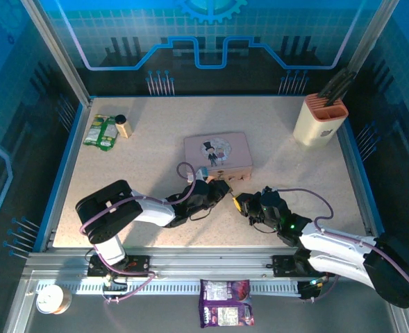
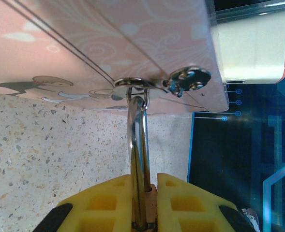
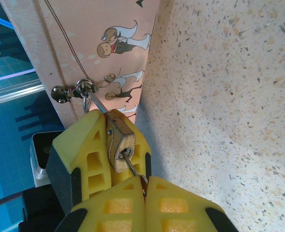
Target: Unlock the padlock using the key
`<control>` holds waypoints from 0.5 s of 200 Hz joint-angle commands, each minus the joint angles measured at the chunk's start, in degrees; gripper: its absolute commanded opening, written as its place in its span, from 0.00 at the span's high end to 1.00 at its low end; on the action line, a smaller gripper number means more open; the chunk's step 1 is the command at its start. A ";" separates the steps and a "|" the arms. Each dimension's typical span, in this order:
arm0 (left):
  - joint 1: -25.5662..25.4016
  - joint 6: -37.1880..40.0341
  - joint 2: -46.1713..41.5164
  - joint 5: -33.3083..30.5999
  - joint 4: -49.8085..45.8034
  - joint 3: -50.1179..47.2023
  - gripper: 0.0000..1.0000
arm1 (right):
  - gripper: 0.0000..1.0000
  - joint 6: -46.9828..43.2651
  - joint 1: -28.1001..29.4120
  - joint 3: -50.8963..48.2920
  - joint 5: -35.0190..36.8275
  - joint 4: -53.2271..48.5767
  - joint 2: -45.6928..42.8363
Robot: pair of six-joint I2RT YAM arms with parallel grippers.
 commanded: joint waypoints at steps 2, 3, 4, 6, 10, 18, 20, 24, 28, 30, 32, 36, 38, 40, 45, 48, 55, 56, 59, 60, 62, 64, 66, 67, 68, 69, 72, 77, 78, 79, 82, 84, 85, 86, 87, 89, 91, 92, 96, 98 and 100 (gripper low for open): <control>-1.35 0.37 -1.61 1.81 4.82 2.02 0.98 | 1.00 -0.70 0.57 1.48 1.78 1.19 0.48; -1.35 0.38 -1.64 1.81 4.76 2.02 0.98 | 1.00 -0.71 0.56 1.45 1.77 1.15 0.48; -1.39 0.38 -1.65 1.81 4.73 2.02 0.98 | 1.00 -0.72 0.56 1.49 1.77 1.09 0.48; -1.36 0.39 -1.70 1.82 4.75 2.00 0.98 | 1.00 -0.68 0.58 1.49 1.79 1.00 0.50; -1.36 0.39 -1.80 1.73 4.70 2.06 0.98 | 1.00 -0.69 0.57 1.58 1.87 0.90 0.48; -1.43 0.29 -1.88 1.77 4.76 1.92 0.98 | 1.00 -0.66 0.63 1.52 1.98 0.81 0.48; -1.48 0.25 -1.92 1.72 4.71 1.88 0.98 | 1.00 -0.65 0.60 1.56 1.99 0.78 0.48; -1.46 0.28 -2.01 1.62 4.70 1.85 0.98 | 1.00 -0.64 0.62 1.46 2.06 0.81 0.48; -1.51 0.29 -2.01 1.68 4.75 1.85 0.98 | 1.00 -0.59 0.64 1.51 2.13 0.85 0.40; -1.52 0.34 -2.08 1.72 4.73 1.85 0.98 | 1.00 -0.56 0.64 1.43 2.12 0.83 0.44; -1.50 0.38 -2.10 1.73 4.71 1.89 0.98 | 1.00 -0.69 0.60 1.54 2.18 0.89 0.40; -1.52 0.29 -2.10 1.73 4.69 2.01 0.98 | 1.00 -0.76 0.64 1.59 2.12 0.94 0.39; -1.52 0.28 -2.10 1.73 4.70 2.02 0.98 | 1.00 -0.80 0.62 1.54 2.23 0.94 0.39; -1.59 0.29 -2.10 1.73 4.63 2.02 0.98 | 1.00 -0.86 0.59 1.63 2.19 0.85 0.39; -1.62 0.30 -2.10 1.71 4.72 1.93 0.98 | 1.00 -0.82 0.59 1.68 2.21 0.81 0.39; -1.65 0.20 -2.10 1.65 4.72 1.89 0.98 | 1.00 -0.82 0.61 1.62 2.24 0.77 0.34; -1.70 0.18 -2.24 1.69 4.71 1.84 0.98 | 1.00 -0.81 0.56 1.61 2.29 0.64 0.28; -1.70 0.20 -2.26 1.66 4.71 1.84 0.98 | 1.00 -0.82 0.56 1.61 2.33 0.61 0.25; -1.70 0.16 -2.23 1.69 4.70 1.77 0.98 | 1.00 -0.82 0.56 1.60 2.37 0.49 0.22; -1.70 0.14 -2.26 1.66 4.74 1.76 0.98 | 1.00 -0.82 0.56 1.60 2.42 0.41 0.22; -1.70 0.13 -2.32 1.58 4.71 1.76 0.98 | 1.00 -0.82 0.56 1.60 2.52 0.41 0.15; -1.70 0.19 -2.35 1.54 4.70 1.76 0.98 | 1.00 -0.82 0.60 1.54 2.55 0.37 0.13; -1.70 0.14 -2.36 1.51 4.70 1.73 0.98 | 1.00 -0.82 0.57 1.57 2.51 0.29 0.13; -1.74 0.18 -2.37 1.57 4.70 1.79 0.98 | 1.00 -0.82 0.56 1.59 2.53 0.22 0.13; -1.76 0.20 -2.32 1.52 4.66 1.77 0.98 | 1.00 -0.77 0.60 1.60 2.54 0.23 0.13; -1.78 0.20 -2.34 1.49 4.63 1.76 0.98 | 1.00 -0.75 0.62 1.60 2.55 0.24 0.08; -1.78 0.13 -2.43 1.55 4.69 1.76 0.98 | 1.00 -0.73 0.62 1.46 2.68 0.21 0.04; -1.79 0.27 -2.45 1.54 4.55 1.79 0.98 | 1.00 -0.66 0.59 1.43 2.68 0.24 0.04; -1.79 0.29 -2.45 1.55 4.54 1.82 0.98 | 1.00 -0.65 0.57 1.43 2.66 0.24 0.04; -1.79 0.25 -2.45 1.55 4.49 1.83 0.98 | 1.00 -0.65 0.56 1.43 2.69 0.24 0.04; -1.79 0.22 -2.53 1.55 4.44 1.81 0.98 | 1.00 -0.64 0.59 1.45 2.72 0.22 0.04; -1.83 0.28 -2.54 1.55 4.37 1.83 0.98 | 1.00 -0.64 0.57 1.50 2.79 0.23 0.04; -1.85 0.29 -2.54 1.55 4.36 1.84 0.98 | 1.00 -0.64 0.61 1.51 2.81 0.23 0.04; -1.86 0.25 -2.54 1.55 4.35 1.88 0.98 | 1.00 -0.64 0.63 1.51 2.81 0.24 0.08; -1.91 0.28 -2.50 1.55 4.35 1.86 0.98 | 1.00 -0.60 0.59 1.52 2.77 0.24 0.06; -1.91 0.29 -2.51 1.51 4.35 1.89 0.98 | 1.00 -0.63 0.61 1.52 2.76 0.30 0.04; -1.88 0.30 -2.60 1.54 4.35 1.86 0.98 | 1.00 -0.60 0.59 1.50 2.80 0.37 0.08; -1.88 0.30 -2.62 1.55 4.35 1.85 0.98 | 1.00 -0.57 0.57 1.51 2.81 0.35 0.11; -1.89 0.27 -2.63 1.55 4.35 1.80 0.98 | 1.00 -0.66 0.56 1.46 2.86 0.48 0.12; -1.88 0.29 -2.70 1.55 4.35 1.81 0.98 | 1.00 -0.71 0.62 1.46 2.89 0.43 0.13; -1.87 0.23 -2.67 1.55 4.35 1.79 0.98 | 1.00 -0.68 0.64 1.50 2.84 0.53 0.17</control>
